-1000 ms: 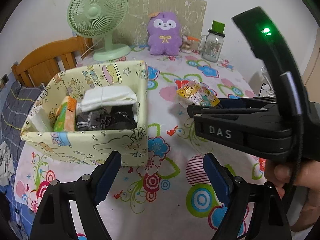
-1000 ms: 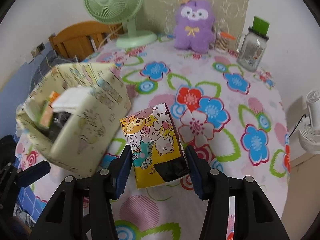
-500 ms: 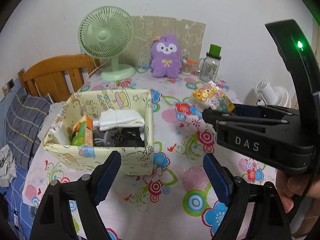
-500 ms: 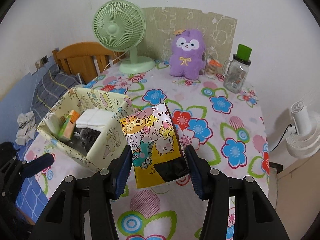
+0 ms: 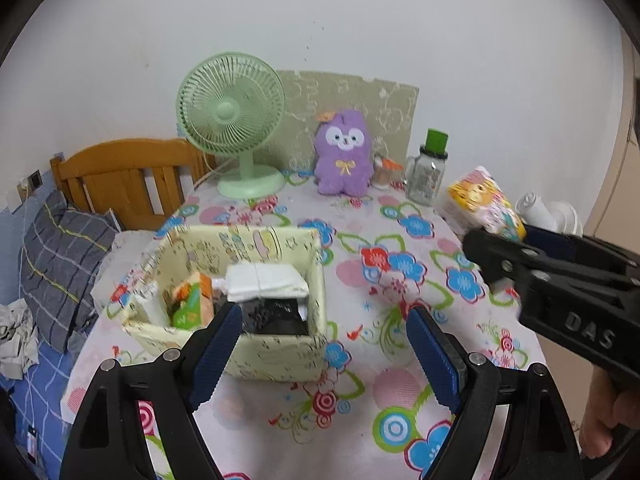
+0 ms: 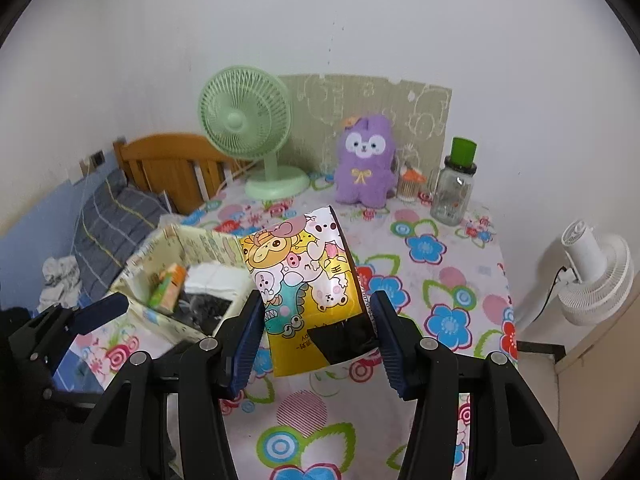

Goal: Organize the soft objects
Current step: 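Carry the yellow packet over the box with the right tool, then open the right tool to drop the yellow packet into the box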

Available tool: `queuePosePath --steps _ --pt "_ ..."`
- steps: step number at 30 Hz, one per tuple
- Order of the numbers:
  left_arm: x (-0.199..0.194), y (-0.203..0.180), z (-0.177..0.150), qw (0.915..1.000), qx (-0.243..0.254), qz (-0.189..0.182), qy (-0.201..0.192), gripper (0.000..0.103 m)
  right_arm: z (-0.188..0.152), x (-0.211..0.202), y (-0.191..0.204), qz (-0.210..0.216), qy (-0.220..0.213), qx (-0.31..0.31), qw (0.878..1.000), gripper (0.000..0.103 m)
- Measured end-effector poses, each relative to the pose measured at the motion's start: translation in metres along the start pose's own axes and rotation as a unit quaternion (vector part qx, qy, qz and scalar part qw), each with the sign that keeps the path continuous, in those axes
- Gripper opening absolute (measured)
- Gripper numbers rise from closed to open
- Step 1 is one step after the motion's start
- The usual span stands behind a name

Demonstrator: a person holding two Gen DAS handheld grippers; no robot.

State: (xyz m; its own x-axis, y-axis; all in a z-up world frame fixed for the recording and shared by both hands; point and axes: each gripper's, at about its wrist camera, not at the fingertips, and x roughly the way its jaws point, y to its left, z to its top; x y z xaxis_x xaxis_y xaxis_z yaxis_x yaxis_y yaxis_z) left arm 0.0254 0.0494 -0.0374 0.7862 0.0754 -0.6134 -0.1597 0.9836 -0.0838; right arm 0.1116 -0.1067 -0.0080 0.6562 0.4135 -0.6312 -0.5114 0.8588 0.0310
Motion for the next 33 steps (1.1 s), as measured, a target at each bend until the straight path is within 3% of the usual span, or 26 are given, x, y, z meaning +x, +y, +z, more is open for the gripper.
queuePosePath --steps 13,24,33 --pt "-0.008 0.042 0.024 0.9986 -0.024 0.024 -0.041 0.087 0.024 0.004 0.028 0.018 -0.023 -0.001 1.0 0.056" --pt "0.003 0.106 0.032 0.9955 -0.063 0.057 -0.04 0.087 0.05 0.044 0.09 0.053 -0.016 -0.035 0.998 0.056" --pt "0.011 0.138 0.025 0.9933 -0.081 0.075 -0.034 0.087 0.056 0.069 0.119 0.067 -0.001 -0.046 0.997 0.056"
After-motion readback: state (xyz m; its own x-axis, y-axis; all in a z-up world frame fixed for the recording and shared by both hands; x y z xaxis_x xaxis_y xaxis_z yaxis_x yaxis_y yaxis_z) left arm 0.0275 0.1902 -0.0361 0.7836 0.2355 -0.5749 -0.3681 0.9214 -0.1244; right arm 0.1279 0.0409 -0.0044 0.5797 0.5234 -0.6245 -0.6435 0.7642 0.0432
